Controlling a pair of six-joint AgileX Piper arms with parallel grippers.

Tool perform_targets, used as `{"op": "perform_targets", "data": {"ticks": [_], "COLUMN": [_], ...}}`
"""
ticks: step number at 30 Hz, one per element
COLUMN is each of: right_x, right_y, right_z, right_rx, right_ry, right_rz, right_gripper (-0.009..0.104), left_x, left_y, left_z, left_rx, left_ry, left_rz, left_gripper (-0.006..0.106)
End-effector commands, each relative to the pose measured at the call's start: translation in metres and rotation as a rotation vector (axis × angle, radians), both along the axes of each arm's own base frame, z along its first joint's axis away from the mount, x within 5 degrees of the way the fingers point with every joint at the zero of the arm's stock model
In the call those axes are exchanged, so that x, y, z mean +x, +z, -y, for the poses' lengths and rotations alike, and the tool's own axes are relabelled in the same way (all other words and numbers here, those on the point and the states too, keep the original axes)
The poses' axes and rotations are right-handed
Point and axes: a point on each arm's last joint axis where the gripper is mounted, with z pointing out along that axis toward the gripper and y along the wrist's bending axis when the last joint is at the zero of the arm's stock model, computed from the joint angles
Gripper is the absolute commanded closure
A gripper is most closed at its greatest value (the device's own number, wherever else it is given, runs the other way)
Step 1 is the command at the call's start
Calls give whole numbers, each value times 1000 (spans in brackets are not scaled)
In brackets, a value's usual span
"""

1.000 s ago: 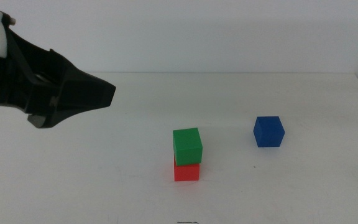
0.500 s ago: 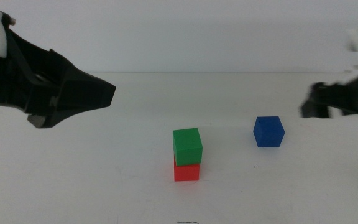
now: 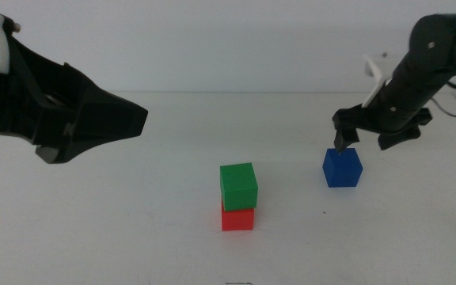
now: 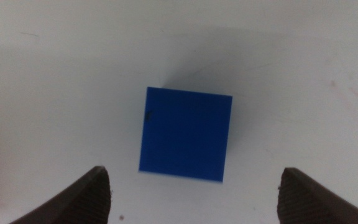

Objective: Stack red cubes first, then green, then blue cubes in a specific spot.

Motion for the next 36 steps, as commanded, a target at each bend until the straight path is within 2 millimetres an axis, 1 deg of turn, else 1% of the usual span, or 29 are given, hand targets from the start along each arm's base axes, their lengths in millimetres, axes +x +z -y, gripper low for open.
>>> {"op": "perform_targets", "data": {"ticks": [1, 8, 15, 19, 24, 27, 29, 32, 33, 34, 36], "right_x": [5, 15, 21, 23, 25, 27, 28, 28, 29, 29, 26], "right_y": [21, 0, -13, -19, -28, -32, -33, -33, -32, -31, -26], "right_z": [-1, -4, -8, -16, -28, -25, -23, -21, -21, -21, -20], "right_rx": [12, 9, 28, 22, 13, 10, -4, -22, -26, -33, -43], "right_ry": [2, 3, -2, 19, 42, -20, -59, -73, -71, -68, -60], "right_rz": [73, 40, 40, 50, 56, 51, 51, 56, 60, 62, 51], "right_gripper": [6, 6, 6, 9, 16, 23, 30, 41, 47, 55, 75], "left_x": [-2, -2, -2, -2, -2, -2, -2, -2, -2, -2, -2], "left_y": [14, 14, 14, 14, 14, 14, 14, 14, 14, 14, 14], "left_z": [1, 1, 1, 1, 1, 1, 1, 1, 1, 1, 1], "left_rx": [-72, -72, -72, -72, -72, -72, -72, -72, -72, -72, -72], "left_ry": [13, 13, 13, 13, 13, 13, 13, 13, 13, 13, 13], "left_rz": [63, 63, 63, 63, 63, 63, 63, 63, 63, 63, 63], "left_gripper": [7, 7, 7, 7, 7, 7, 7, 7, 7, 7, 7]}}
